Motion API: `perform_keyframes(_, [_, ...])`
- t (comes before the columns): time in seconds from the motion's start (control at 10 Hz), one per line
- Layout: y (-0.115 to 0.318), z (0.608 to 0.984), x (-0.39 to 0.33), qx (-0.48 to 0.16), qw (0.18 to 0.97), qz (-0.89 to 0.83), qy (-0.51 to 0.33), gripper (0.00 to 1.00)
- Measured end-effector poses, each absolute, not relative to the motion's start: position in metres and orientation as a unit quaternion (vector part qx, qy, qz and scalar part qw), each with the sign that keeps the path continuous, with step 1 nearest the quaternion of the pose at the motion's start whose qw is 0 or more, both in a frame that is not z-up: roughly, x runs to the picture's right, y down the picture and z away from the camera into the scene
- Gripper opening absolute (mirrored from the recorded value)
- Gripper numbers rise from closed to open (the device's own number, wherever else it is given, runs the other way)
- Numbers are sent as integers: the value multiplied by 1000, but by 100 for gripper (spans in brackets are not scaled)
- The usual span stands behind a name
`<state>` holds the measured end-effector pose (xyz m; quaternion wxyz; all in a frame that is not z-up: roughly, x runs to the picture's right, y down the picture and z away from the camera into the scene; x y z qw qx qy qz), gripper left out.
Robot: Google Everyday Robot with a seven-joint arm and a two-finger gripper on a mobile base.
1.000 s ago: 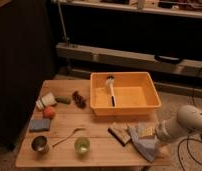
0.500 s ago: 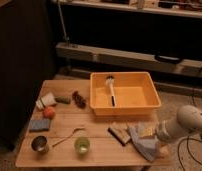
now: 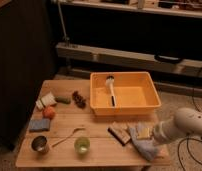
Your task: Wipe table surface with towel
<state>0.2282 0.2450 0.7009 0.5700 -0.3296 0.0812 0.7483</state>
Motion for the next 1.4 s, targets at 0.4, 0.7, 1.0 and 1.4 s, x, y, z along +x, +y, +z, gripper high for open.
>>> perform_keyframes(0.4, [238, 695, 218, -321, 609, 722, 61, 65])
perform_keyframes(0.7, [237, 708, 209, -292, 636, 712, 59, 65])
perform_keyframes(1.0, [231, 733, 192, -256, 672, 694, 39, 65])
perform_keyframes(1.4, [233, 757, 210, -251, 691, 677, 35, 65])
